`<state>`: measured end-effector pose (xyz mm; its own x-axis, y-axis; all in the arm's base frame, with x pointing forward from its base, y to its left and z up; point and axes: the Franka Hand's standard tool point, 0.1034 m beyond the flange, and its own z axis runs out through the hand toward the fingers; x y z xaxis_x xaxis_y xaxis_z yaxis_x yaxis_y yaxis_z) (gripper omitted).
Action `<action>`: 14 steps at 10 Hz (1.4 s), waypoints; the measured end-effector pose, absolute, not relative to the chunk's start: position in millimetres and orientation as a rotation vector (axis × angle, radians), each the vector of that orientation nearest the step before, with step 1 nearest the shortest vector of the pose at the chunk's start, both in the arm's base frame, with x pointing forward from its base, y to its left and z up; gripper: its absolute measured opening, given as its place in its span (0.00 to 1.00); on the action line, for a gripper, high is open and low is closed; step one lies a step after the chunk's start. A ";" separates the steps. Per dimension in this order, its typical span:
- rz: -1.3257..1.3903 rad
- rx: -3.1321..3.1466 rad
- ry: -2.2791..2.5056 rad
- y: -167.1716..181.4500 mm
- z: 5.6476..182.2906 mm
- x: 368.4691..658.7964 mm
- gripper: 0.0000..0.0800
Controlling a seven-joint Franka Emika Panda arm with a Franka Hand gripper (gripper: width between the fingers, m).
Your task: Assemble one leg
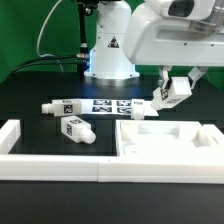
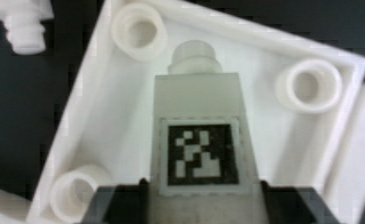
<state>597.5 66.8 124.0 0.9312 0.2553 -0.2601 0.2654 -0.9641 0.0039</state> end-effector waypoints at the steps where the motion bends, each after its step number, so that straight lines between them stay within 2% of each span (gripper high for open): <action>1: -0.253 3.151 0.338 68.6 134.6 611.4 0.36; 2: -0.051 3.194 0.299 67.7 136.5 616.1 0.36; 3: -0.005 3.199 0.257 70.9 134.5 602.6 0.36; 8: 0.552 3.102 0.239 59.2 131.1 612.4 0.36; 10: 0.863 3.007 0.252 69.5 135.3 615.5 0.36; 11: 0.900 2.996 0.260 74.6 136.0 617.0 0.36; 12: 1.037 2.939 0.263 74.5 143.9 623.7 0.36; 13: 1.073 2.911 0.260 68.0 133.6 619.2 0.36; 14: 0.977 2.952 0.263 68.3 121.9 614.0 0.36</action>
Offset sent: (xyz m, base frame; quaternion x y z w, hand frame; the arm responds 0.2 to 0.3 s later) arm -0.0128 0.0156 0.0019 0.0080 0.2110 0.0317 0.9769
